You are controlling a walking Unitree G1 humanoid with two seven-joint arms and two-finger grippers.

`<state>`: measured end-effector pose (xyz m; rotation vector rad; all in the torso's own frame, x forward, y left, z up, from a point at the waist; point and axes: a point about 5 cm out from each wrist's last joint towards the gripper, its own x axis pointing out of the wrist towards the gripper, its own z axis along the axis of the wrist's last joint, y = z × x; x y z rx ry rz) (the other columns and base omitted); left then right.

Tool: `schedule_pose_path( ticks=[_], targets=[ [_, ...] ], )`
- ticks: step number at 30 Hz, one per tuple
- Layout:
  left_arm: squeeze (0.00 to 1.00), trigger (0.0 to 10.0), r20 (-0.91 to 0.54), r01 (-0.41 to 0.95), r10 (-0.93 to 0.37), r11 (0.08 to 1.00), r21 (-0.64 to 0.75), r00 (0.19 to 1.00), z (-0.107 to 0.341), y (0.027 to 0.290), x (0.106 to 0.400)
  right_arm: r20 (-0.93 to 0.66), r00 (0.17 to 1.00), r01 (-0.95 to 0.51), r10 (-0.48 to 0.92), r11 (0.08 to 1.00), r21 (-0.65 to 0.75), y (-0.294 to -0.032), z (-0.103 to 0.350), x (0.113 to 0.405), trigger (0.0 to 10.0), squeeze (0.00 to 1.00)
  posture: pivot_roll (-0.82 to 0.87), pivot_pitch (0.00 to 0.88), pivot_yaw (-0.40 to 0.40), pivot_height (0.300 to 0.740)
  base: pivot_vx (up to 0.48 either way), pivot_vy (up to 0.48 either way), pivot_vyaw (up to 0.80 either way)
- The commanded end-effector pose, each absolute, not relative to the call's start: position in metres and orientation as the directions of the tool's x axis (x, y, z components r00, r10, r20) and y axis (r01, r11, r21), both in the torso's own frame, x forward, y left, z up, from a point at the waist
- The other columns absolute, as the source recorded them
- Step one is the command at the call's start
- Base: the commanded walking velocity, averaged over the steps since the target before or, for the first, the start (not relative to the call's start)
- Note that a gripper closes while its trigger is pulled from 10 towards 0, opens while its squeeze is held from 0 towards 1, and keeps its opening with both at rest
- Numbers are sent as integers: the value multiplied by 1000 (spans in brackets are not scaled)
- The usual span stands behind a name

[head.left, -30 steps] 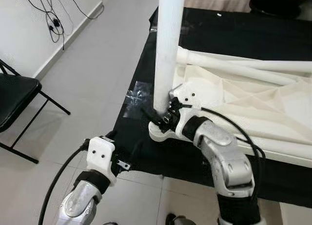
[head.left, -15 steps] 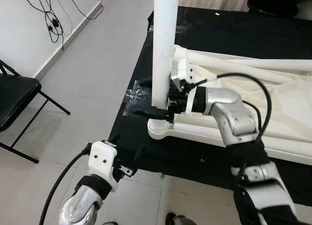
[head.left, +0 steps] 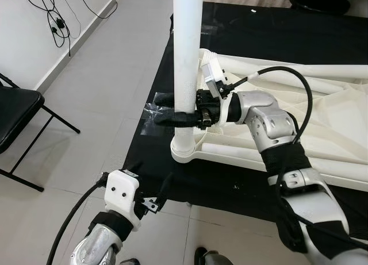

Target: Building children table

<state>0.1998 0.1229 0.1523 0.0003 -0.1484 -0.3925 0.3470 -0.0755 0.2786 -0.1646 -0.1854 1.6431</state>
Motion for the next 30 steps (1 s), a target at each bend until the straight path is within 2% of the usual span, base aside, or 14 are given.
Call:
schedule_pose_path(
  ticks=[1, 5, 8, 9, 10, 11, 13, 14, 15, 17, 27, 28, 29, 30],
  targets=[
    [0, 10000, 129, 381, -381, 924, 21, 916, 151, 122, 197, 11, -145, -968, 989, -140, -207, -69, 277, 344, 0, 0, 80, 264, -51, 740, 0, 0, 0],
    [0, 10000, 128, 381, -380, 924, 20, 916, 150, 122, 198, 19, -112, -969, 994, -105, -222, -74, 274, 345, 0, 0, 69, 252, -54, 740, 0, 0, 0],
    [0, 10000, 129, 378, -378, 925, 20, 917, 149, 122, 198, 56, 97, -956, 994, 109, -273, -79, 265, 344, 0, 0, 59, 243, -61, 740, 0, 0, 0],
    [0, 10000, 129, 378, -378, 925, 20, 917, 149, 122, 198, 56, 97, -956, 994, 109, -273, -79, 265, 344, 0, 0, 59, 243, -61, 740, 0, 0, 0],
    [0, 10000, 130, 378, -377, 926, 19, 917, 149, 122, 199, 77, 194, -942, 978, 208, -265, -78, 260, 344, 0, 0, 55, 241, -63, 740, 0, 0, 0],
    [0, 10000, 130, 378, -377, 926, 20, 917, 149, 122, 199, 105, 409, -879, 907, 422, -221, -75, 248, 344, 0, 0, 50, 240, -63, 740, 0, 0, 0],
    [0, 10000, 131, 377, -376, 926, 20, 917, 149, 122, 199, 118, 553, -803, 825, 565, -187, -76, 240, 344, 0, 0, 50, 240, -63, 740, 0, 0, 0],
    [0, 10000, 131, 377, -376, 926, 20, 917, 149, 122, 199, 118, 553, -803, 825, 565, -187, -76, 240, 344, 0, 0, 50, 240, -63, 740, 0, 0, 0],
    [0, 10000, 133, 379, -379, 925, 21, 916, 149, 122, 201, 63, 837, -534, 543, 837, -121, -80, 203, 314, 0, 0, 40, 245, -56, 740, 0, 0, 0],
    [0, 10000, 133, 382, -382, 924, 22, 915, 149, 123, 203, 42, 899, -431, 437, 897, -102, -80, 192, 297, 0, 0, 32, 245, -54, 740, 0, 0, 0],
    [0, 10000, 136, 372, -372, 928, 27, 918, 147, 124, 209, 100, 869, -474, 485, 873, -116, -48, 208, 300, 0, 0, 30, 219, -59, 740, 0, 0, 0],
    [0, 10000, 137, 365, -366, 930, 29, 921, 147, 124, 209, 100, 871, -471, 482, 875, -114, -46, 210, 298, 3098, 0, 38, 219, -66, 740, 0, 0, 0],
    [0, 10000, 137, 361, -362, 932, 29, 922, 147, 124, 209, 100, 872, -468, 479, 876, -112, -45, 211, 297, 3098, 0, 38, 219, -66, 740, 0, 0, 0],
    [0, 10000, 138, 355, -355, 935, 31, 925, 148, 125, 209, 108, 844, -515, 525, 851, -105, -40, 213, 296, 10000, 0, 39, 220, -67, 740, 0, 0, 0]
  ],
)
